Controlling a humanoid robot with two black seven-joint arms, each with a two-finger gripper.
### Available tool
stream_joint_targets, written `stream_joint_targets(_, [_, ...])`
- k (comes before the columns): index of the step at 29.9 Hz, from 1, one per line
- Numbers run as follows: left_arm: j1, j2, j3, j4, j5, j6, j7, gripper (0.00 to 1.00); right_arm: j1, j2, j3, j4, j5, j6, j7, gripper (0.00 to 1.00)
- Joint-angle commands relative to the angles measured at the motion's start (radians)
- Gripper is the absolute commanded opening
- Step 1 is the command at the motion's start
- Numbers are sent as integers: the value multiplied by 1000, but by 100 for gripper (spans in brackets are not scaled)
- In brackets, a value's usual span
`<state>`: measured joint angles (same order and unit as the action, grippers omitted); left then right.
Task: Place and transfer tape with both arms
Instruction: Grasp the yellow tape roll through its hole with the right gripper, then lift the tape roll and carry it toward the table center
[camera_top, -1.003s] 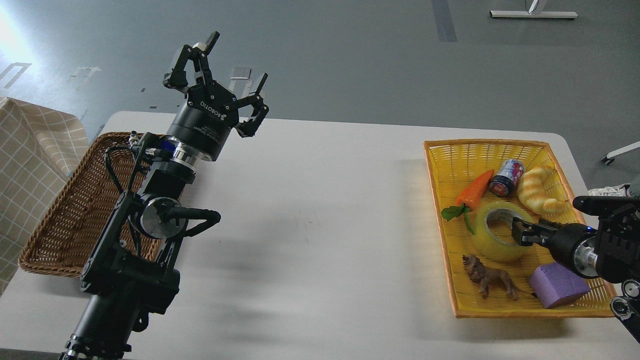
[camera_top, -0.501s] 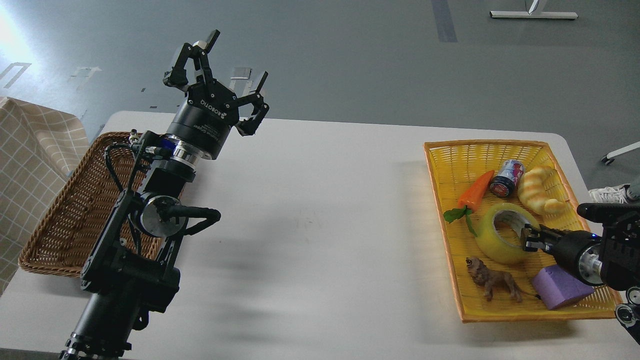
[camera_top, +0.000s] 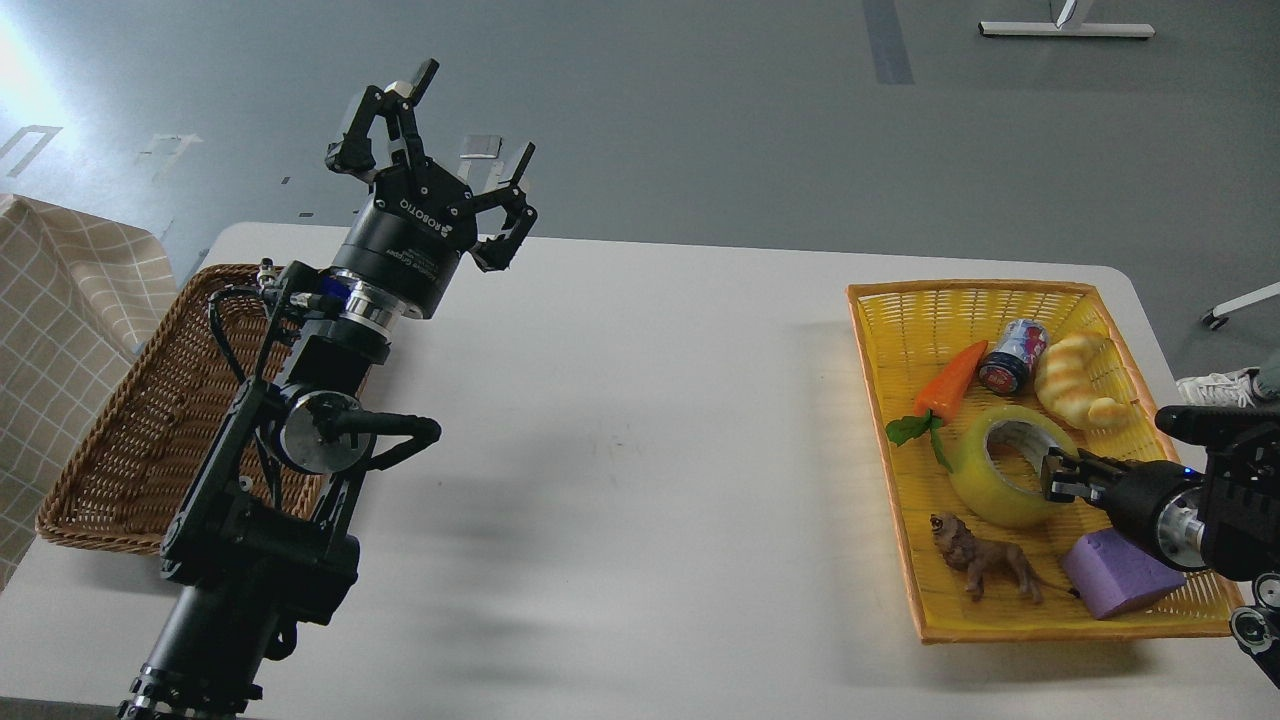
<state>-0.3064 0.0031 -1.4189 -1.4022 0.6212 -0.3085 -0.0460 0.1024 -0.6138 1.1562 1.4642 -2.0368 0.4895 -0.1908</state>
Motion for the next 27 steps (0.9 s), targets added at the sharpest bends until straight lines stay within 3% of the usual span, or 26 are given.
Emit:
stream_joint_targets(1, [1,0,0,0,0,-1,0,98,2,-4,33,8,47,-1,-7,0])
stream_joint_targets(15, [4,-2,0,0,2,-1,0,98,39,-27,94,56,128,-1,-12,0])
stream_joint_targets(27, [7,0,0,-1,2,0,0,98,358,14,21,30,175,-1,-15,0])
